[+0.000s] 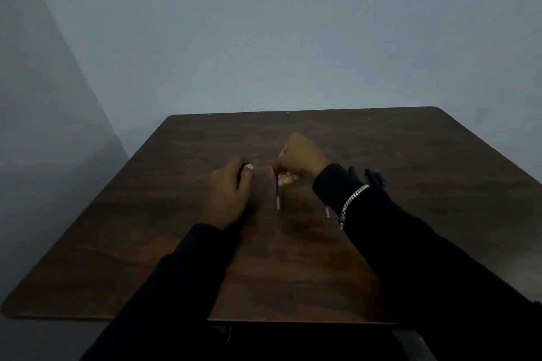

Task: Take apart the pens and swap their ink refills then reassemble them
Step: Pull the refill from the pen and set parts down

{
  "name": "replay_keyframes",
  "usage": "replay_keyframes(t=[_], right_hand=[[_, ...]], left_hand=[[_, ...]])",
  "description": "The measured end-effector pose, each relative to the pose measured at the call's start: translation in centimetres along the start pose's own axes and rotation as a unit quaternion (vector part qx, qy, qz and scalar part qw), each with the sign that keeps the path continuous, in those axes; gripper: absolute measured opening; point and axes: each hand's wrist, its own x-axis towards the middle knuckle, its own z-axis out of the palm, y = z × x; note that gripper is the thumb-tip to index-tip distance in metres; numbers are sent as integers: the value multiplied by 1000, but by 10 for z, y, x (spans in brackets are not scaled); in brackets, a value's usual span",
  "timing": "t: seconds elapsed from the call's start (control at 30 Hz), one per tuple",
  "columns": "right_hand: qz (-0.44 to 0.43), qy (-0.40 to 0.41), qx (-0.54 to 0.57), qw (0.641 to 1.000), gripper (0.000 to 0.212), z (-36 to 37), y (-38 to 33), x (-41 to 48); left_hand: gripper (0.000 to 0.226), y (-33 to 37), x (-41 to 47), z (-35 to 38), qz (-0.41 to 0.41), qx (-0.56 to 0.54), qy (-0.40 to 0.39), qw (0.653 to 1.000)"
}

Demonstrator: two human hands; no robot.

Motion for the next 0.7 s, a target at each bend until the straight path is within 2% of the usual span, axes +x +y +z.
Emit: replay_keyframes(t=[0.2,0.4,0.53,0.7], right_hand=[[26,27,-79,996,10,28,-6,25],[27,41,-110,993,10,35,-5,32],[34,41,-100,994,7,33,-3,31],[54,21,-72,996,17,29,-1,30]], left_hand=[[24,-4,2,-1,0,-19,2,1000],[29,-7,3,1,-16,-28,-6,999],[30,-6,3,0,-21,-30,-6,999],[31,-4,3,-1,-31,-26,-8,999]])
